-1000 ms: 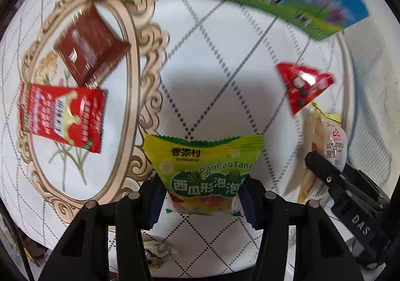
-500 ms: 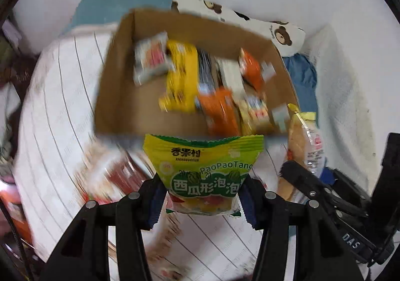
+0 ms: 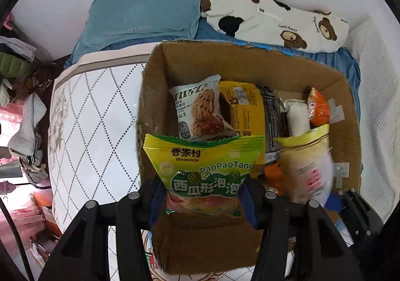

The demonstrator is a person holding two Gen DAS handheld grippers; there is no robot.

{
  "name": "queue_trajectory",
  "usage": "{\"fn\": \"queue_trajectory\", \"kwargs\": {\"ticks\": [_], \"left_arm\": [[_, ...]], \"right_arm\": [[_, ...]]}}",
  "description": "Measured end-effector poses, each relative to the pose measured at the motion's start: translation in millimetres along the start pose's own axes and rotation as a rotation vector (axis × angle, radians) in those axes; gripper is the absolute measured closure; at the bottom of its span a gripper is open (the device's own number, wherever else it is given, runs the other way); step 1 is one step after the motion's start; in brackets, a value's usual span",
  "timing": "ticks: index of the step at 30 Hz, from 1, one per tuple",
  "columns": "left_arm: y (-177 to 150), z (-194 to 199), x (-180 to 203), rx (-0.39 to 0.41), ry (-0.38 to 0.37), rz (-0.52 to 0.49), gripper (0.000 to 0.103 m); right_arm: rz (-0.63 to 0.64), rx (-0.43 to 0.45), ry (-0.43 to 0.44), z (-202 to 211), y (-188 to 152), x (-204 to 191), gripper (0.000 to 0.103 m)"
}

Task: Organize snacks
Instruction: 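Carry both bags into the box and open both tools, then move both tools back over the remaining snacks on the bed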

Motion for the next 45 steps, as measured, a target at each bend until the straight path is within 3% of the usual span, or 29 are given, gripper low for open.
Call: {"fn": "queue_trajectory", "kwargs": {"ticks": [2,4,5,6,7,8,16,30,36,45], "left_arm": [[2.4,-12.0,-0.9,-0.031,-0.015,-0.002,0.053],[1.3,-15.9,0.1,-0.045,-0.013,-0.006,0.049],[0.5,-17.9,0.5,-0.048,-0.009,-0.007,0.045],[-0.1,-19.4,0.5,-0.05,-0.014,-0.002,0.033],[-0.9,-20.8,0.6,-0.049,-0.024,0.003,0.022],[-1.8,-22.1,0.2,-0.049,-0.026,0.008,0.018],[-10.5,-11.9,2.8,0.005,-0.013,0.024,0.012],[-62.1,37.3,15.5,0.248,0.039,0.063,0.012],[-98.0,66.4,26.1,0.368,0.057,0.072,0.012],[-156.2,105.7,32.0,0.465,0.051,0.082,0.012]], "right_arm": [[0.0,-0.045,0.017,-17.3,-2.6,0.7,0.046],[-0.016,-0.095,0.038,-29.3,-7.7,4.2,0.035],[-0.02,-0.116,0.049,-33.2,-9.9,5.4,0.021],[-0.025,-0.137,0.062,-37.0,-12.5,6.9,0.008],[-0.025,-0.152,0.066,-39.7,-15.0,8.7,0.005],[-0.021,-0.154,0.057,-40.9,-17.1,10.6,0.003],[-0.001,-0.07,-0.043,-28.8,-24.9,31.2,0.0],[0.04,0.139,-0.242,37.4,-34.8,52.5,0.0],[0.089,0.21,-0.269,70.6,-52.3,44.2,0.0],[0.059,0.317,-0.204,128.0,-98.1,42.6,0.0]]}}
Point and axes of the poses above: each gripper's, at about its wrist camera, not at the fingertips, and z roughly against the way its jaws point, x to its right, y to its top, the point moved 3 cm from there along -z, roughly the way its jaws point, and after that the axes turned 8 degrees about -z, right-handed, at the moved point
